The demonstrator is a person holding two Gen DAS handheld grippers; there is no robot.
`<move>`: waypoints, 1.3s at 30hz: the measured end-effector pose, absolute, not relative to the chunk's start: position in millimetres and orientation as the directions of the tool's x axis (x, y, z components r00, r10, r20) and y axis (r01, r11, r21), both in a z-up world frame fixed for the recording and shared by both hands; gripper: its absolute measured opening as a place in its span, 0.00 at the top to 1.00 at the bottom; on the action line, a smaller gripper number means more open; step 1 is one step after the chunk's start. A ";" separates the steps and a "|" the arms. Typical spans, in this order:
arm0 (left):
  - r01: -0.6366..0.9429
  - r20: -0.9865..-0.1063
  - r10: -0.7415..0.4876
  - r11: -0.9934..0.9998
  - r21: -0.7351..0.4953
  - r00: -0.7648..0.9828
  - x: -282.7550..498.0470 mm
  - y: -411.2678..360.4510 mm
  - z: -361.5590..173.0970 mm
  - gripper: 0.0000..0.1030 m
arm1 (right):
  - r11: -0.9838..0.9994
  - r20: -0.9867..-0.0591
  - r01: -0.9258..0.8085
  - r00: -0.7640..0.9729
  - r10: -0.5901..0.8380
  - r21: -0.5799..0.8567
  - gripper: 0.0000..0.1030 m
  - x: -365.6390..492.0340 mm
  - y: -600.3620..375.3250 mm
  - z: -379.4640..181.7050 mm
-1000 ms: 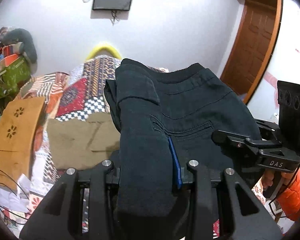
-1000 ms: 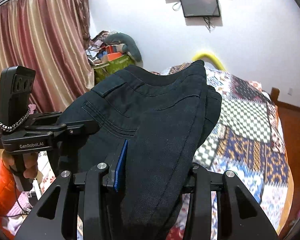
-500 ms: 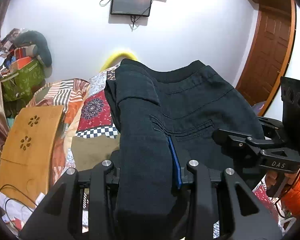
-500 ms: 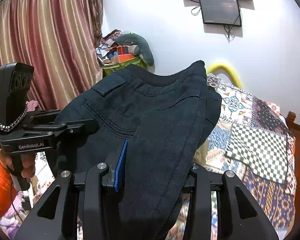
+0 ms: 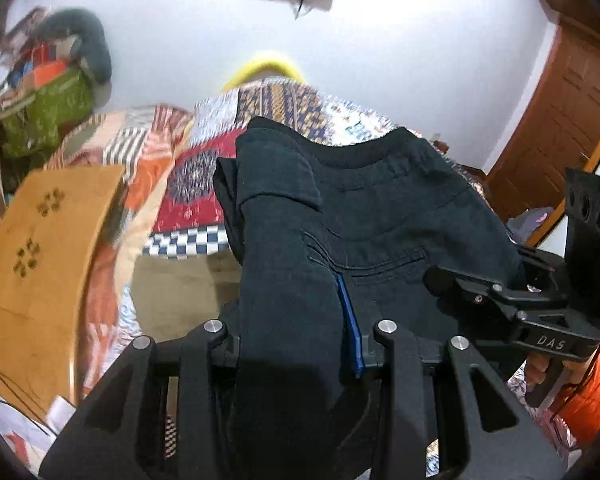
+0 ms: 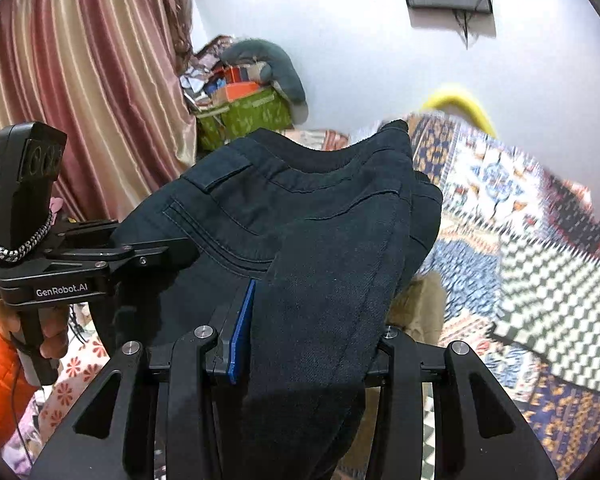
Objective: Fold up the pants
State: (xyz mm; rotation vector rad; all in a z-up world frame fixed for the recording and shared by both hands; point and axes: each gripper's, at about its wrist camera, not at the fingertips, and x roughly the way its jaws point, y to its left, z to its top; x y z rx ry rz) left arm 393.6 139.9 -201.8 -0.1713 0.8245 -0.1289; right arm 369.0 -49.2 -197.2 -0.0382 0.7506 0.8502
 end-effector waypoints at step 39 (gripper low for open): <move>-0.089 -0.728 0.013 0.994 -0.067 0.685 315.2 159.4 -193.3 0.52 | 0.795 -0.663 -0.596 0.550 0.508 0.116 0.39 311.9 -119.7 -168.8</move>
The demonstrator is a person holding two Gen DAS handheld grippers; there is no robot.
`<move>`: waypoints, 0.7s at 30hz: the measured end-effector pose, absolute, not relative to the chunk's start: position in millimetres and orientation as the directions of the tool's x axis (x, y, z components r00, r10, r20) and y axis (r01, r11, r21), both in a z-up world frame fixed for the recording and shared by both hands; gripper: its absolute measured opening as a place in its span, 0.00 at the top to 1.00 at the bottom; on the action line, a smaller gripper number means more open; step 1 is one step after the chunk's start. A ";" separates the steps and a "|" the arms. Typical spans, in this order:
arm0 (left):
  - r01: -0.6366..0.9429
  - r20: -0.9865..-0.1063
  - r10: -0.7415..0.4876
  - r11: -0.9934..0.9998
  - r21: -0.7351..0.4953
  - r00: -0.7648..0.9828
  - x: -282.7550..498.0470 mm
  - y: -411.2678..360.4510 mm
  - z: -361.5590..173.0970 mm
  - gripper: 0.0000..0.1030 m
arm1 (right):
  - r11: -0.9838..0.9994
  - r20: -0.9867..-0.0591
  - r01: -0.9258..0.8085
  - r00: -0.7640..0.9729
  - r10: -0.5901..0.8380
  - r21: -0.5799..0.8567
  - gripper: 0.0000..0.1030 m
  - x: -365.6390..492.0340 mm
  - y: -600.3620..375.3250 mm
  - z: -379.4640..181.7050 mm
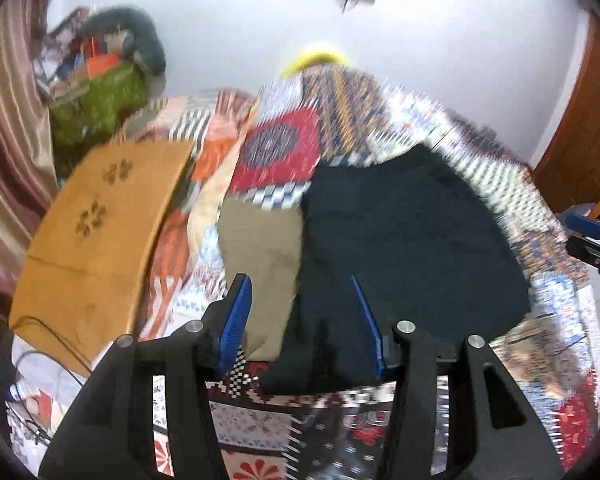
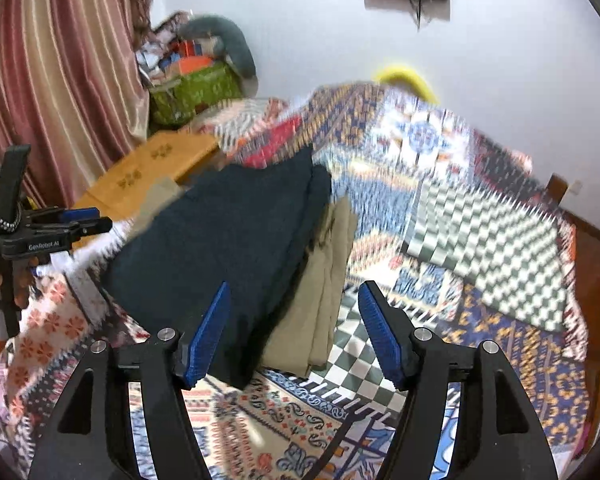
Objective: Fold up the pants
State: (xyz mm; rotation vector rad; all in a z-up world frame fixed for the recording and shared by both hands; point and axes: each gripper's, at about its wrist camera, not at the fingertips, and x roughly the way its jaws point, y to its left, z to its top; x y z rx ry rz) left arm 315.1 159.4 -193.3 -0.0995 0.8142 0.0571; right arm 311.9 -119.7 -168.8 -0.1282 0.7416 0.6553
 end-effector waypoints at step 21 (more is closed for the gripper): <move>0.009 -0.277 -0.010 1.000 -0.004 0.961 120.4 57.6 -8.2 0.45 | 0.762 -0.242 -0.641 0.728 0.642 0.092 0.39 147.5 -143.6 -18.6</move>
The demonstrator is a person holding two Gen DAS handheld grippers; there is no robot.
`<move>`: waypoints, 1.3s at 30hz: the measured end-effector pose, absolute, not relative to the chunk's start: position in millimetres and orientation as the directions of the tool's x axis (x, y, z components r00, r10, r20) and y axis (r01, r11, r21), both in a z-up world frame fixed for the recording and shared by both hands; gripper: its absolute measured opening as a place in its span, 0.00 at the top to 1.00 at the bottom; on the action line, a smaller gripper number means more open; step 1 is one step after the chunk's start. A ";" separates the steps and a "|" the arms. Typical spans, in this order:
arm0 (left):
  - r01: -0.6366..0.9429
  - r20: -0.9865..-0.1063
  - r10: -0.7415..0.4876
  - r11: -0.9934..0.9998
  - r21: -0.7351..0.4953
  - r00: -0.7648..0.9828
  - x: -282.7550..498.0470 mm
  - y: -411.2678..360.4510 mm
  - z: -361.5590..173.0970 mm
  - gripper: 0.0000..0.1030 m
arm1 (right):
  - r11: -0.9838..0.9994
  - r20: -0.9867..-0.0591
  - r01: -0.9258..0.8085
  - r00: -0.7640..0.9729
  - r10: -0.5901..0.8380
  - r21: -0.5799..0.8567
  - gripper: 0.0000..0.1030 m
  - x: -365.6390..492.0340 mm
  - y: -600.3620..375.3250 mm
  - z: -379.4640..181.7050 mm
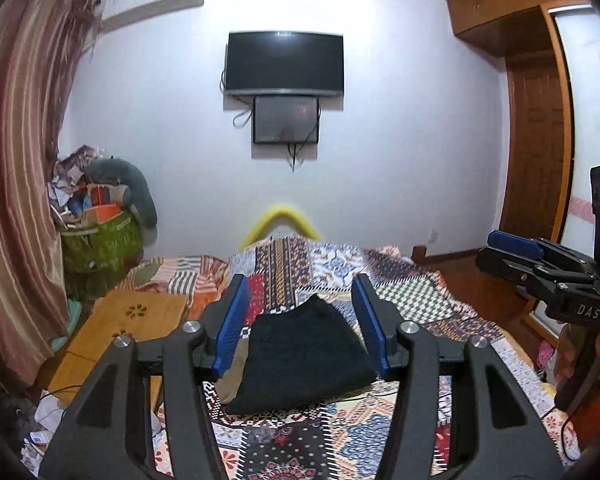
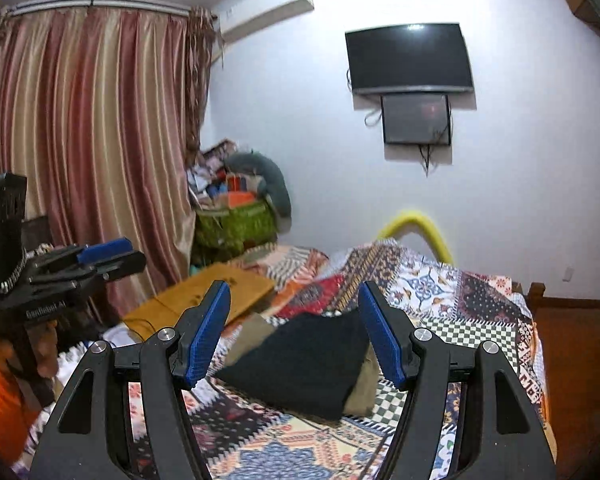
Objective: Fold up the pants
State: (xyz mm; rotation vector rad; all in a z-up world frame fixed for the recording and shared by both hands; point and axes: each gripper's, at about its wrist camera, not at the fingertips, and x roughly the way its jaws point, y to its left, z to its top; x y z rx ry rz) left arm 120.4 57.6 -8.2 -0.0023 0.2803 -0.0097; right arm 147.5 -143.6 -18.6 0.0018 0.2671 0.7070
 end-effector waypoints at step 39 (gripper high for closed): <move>-0.077 -0.186 0.071 0.997 -0.026 0.980 49.3 34.4 -13.0 0.01 | 0.846 -0.174 -0.527 0.828 0.532 0.080 0.00 83.4 -147.7 -20.5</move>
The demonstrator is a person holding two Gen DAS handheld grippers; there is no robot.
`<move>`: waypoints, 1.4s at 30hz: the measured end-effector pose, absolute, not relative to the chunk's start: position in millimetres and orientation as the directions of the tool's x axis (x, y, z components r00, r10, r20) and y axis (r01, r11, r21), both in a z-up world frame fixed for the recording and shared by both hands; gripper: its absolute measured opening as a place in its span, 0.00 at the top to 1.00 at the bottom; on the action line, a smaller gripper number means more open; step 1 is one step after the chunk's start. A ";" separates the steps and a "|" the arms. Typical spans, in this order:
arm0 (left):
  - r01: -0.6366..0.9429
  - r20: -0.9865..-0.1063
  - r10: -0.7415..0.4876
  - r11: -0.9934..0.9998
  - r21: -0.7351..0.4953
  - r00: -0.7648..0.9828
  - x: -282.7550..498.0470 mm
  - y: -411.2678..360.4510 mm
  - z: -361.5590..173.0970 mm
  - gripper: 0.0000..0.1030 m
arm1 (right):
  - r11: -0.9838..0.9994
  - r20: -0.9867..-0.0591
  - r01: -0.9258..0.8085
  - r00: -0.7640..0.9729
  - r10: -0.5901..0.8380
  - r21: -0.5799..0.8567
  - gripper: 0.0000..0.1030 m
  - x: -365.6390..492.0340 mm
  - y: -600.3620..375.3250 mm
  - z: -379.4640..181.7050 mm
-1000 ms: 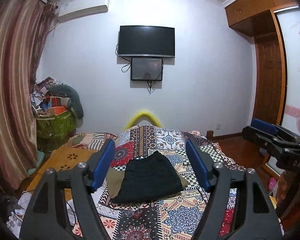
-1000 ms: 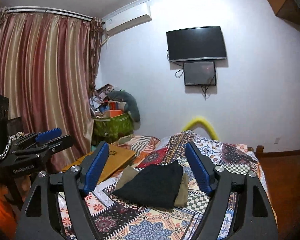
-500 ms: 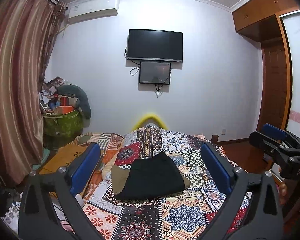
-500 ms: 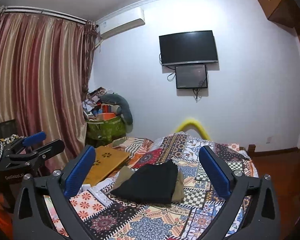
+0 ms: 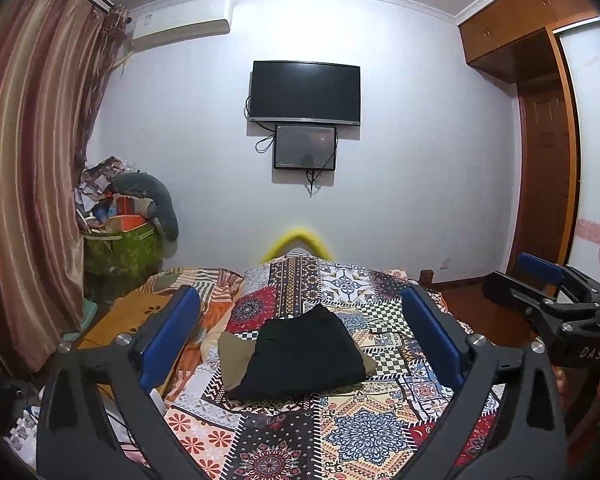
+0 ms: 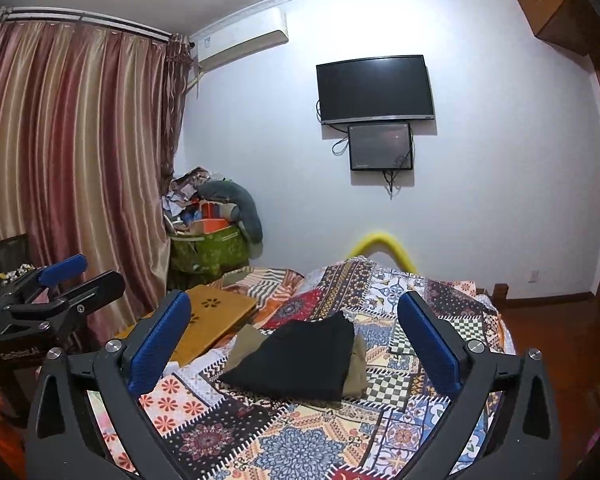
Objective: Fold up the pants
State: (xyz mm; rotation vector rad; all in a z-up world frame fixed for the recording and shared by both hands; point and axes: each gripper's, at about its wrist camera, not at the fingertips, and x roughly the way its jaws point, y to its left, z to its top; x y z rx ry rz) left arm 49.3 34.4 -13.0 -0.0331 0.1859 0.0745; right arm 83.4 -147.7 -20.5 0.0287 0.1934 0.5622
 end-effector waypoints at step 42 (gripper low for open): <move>-0.052 -0.185 0.045 0.998 -0.030 0.982 49.8 31.1 -12.2 0.01 | 0.849 -0.186 -0.522 0.829 0.527 0.082 0.00 83.9 -151.8 -18.4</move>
